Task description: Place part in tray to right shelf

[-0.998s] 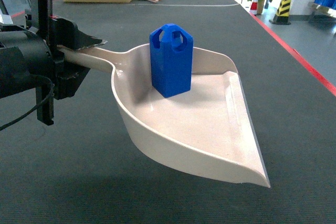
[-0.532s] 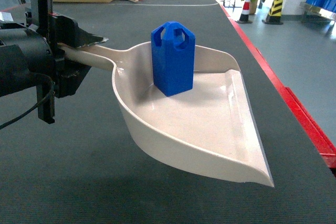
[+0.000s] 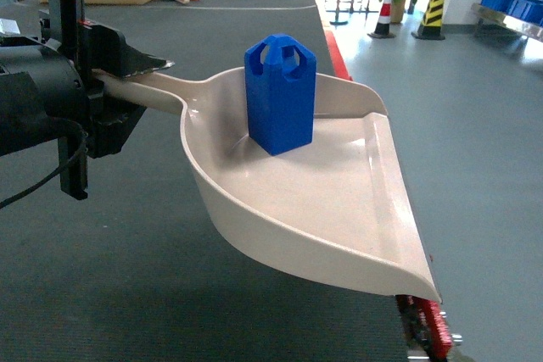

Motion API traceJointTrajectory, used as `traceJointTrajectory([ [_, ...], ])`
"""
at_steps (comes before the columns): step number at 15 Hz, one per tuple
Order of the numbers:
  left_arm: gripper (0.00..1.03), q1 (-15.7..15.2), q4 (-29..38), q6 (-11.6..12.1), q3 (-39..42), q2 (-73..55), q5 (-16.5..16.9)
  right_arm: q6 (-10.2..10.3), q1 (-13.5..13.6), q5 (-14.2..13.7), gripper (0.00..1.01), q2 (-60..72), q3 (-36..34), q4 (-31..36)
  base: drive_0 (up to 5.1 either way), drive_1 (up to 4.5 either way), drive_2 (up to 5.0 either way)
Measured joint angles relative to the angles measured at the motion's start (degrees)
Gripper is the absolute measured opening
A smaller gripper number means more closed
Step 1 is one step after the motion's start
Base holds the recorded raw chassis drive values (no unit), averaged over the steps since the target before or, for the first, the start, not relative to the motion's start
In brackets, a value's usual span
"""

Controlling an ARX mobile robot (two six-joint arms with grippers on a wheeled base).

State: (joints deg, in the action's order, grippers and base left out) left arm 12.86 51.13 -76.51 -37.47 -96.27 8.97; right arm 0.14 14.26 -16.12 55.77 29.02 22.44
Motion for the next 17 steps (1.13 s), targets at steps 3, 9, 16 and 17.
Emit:
traceJointTrajectory([
  [3, 0.16, 0.02, 0.02, 0.0, 0.0, 0.0, 0.02, 0.0, 0.0, 0.0, 0.98, 0.0, 0.0, 0.04, 5.0, -2.4, -2.4],
  [9, 0.16, 0.02, -0.13, 0.02, 0.0, 0.0, 0.0, 0.0, 0.0, -0.11, 0.98, 0.0, 0.0, 0.0, 5.0, -2.42, -2.4],
  [16, 0.16, 0.07, -0.24, 0.04, 0.0, 0.0, -0.02, 0.0, 0.0, -0.11, 0.98, 0.0, 0.0, -0.04, 5.0, -2.4, -2.4],
  [17, 0.16, 0.07, -0.13, -0.02, 0.0, 0.0, 0.02, 0.0, -0.02, -0.13, 0.98, 0.04, 0.0, -0.11, 5.0, -2.4, -2.4],
])
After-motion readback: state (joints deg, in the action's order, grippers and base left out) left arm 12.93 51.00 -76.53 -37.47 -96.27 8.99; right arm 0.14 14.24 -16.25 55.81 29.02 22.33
